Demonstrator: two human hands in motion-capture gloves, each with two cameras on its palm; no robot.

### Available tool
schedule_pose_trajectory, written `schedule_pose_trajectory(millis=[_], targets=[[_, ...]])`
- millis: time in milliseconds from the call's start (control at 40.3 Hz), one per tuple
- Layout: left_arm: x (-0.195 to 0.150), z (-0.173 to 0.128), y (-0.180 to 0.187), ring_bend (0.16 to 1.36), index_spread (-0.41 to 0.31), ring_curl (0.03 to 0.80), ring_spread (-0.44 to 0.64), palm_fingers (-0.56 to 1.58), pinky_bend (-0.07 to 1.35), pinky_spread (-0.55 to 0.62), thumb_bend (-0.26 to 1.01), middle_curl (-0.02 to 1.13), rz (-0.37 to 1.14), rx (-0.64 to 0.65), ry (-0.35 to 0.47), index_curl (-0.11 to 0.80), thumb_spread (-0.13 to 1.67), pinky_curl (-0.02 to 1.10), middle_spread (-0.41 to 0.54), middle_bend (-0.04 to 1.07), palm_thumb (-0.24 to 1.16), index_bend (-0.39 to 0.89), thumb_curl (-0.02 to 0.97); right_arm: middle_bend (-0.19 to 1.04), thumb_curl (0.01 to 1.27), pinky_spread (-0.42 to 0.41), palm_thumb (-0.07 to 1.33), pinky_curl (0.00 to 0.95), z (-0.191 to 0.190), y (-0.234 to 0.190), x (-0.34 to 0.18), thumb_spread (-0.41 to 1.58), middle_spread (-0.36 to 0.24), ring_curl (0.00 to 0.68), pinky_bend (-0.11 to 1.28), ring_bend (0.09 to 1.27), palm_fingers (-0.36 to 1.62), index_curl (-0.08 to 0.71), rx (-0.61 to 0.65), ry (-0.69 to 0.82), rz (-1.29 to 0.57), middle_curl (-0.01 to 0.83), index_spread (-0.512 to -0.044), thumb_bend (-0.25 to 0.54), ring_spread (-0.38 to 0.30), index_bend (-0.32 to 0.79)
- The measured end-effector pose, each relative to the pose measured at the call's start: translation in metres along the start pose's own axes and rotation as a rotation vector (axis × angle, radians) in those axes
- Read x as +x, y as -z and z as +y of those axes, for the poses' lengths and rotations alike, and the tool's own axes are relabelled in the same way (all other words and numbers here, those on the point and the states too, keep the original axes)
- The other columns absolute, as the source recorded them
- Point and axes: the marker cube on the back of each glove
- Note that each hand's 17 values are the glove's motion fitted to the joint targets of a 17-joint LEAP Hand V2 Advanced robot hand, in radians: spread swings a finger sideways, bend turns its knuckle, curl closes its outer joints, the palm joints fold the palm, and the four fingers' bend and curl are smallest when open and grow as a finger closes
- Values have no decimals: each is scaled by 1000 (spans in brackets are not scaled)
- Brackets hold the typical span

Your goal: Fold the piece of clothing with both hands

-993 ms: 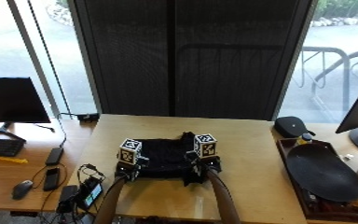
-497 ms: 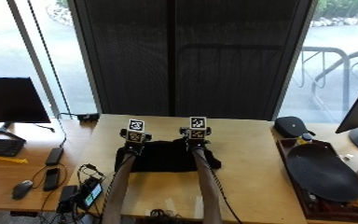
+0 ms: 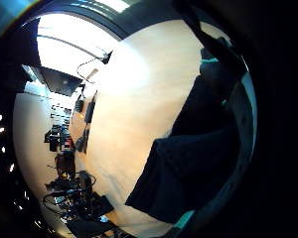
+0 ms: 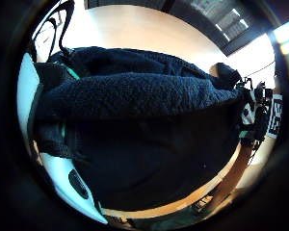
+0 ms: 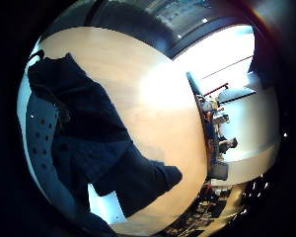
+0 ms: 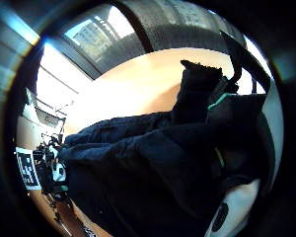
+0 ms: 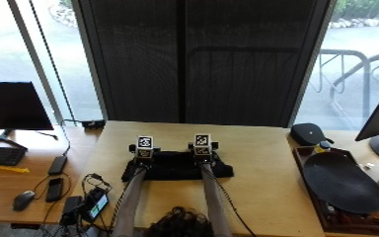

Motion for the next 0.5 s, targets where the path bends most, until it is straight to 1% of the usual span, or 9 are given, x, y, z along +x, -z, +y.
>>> schedule_pose_trajectory(millis=[74, 124, 174, 199, 223, 273, 323, 397, 497], targets=[[16, -8, -16, 563, -320, 413, -337, 1113, 103, -11, -12, 531, 60, -14, -7, 505, 1247, 185, -346, 572, 730, 264, 340, 399, 363, -337, 997, 375, -7, -21, -4, 1051, -260, 455, 558, 734, 1292, 347, 11, -5, -28, 465, -323, -20, -248, 151], [22, -14, -16, 557, -317, 415, -332, 1095, 106, -5, -12, 530, 125, 15, -15, 506, 1241, 181, -341, 568, 733, 259, 340, 412, 364, -327, 994, 374, -13, -22, -3, 1046, -260, 451, 548, 716, 1277, 349, 34, -7, -53, 469, -324, -21, -248, 152], [21, -18, -13, 561, -290, 417, -317, 1005, 140, 5, -14, 529, 166, 61, -10, 485, 1232, 186, -330, 556, 731, 162, 340, 419, 366, -310, 989, 377, -13, -15, 5, 1042, -260, 444, 563, 686, 1201, 338, 41, -6, -67, 472, -325, -22, -251, 112], [19, -19, -11, 576, -261, 426, -299, 873, 197, 21, -15, 521, 173, 78, -3, 451, 1230, 205, -314, 514, 729, 44, 341, 394, 366, -291, 981, 376, -14, -12, 9, 1034, -263, 442, 564, 676, 1131, 332, 52, -9, -70, 465, -327, -27, -257, 97], [16, -20, -10, 587, -252, 441, -294, 862, 206, 26, -15, 539, 175, 94, 5, 449, 1228, 221, -308, 523, 729, 54, 341, 390, 366, -286, 979, 375, -15, -8, 14, 1031, -264, 441, 563, 671, 1134, 329, 70, -15, -73, 466, -328, -25, -259, 97], [11, -19, -7, 606, -214, 448, -262, 717, 280, 42, -16, 528, 180, 136, 16, 399, 1220, 253, -279, 463, 729, -37, 342, 363, 371, -260, 969, 376, -15, -2, 23, 1024, -259, 434, 559, 643, 1073, 321, 106, -36, -93, 460, -329, -26, -266, 94], [7, -15, 1, 669, -179, 466, -233, 561, 362, 64, -18, 509, 208, 228, 21, 351, 1209, 284, -235, 364, 728, -87, 344, 279, 365, -186, 912, 384, -7, 9, 40, 1046, -229, 425, 548, 579, 835, 325, 123, -87, -139, 441, -321, -49, -237, 111], [2, 3, 16, 708, -149, 466, -202, 508, 429, 82, -18, 495, 265, 373, 16, 302, 1193, 308, -197, 318, 727, -49, 347, 209, 357, -107, 844, 407, 29, 22, 79, 1095, -187, 432, 578, 534, 653, 330, 40, -213, -226, 429, -314, -50, -194, 101], [-3, 30, 12, 711, -139, 439, -167, 513, 456, 102, -36, 456, 214, 361, -18, 263, 1177, 317, -177, 298, 684, 24, 344, 139, 342, -33, 755, 417, 75, 18, 108, 1163, -120, 408, 680, 481, 504, 291, -107, -338, -320, 397, -294, -50, -100, 56]])
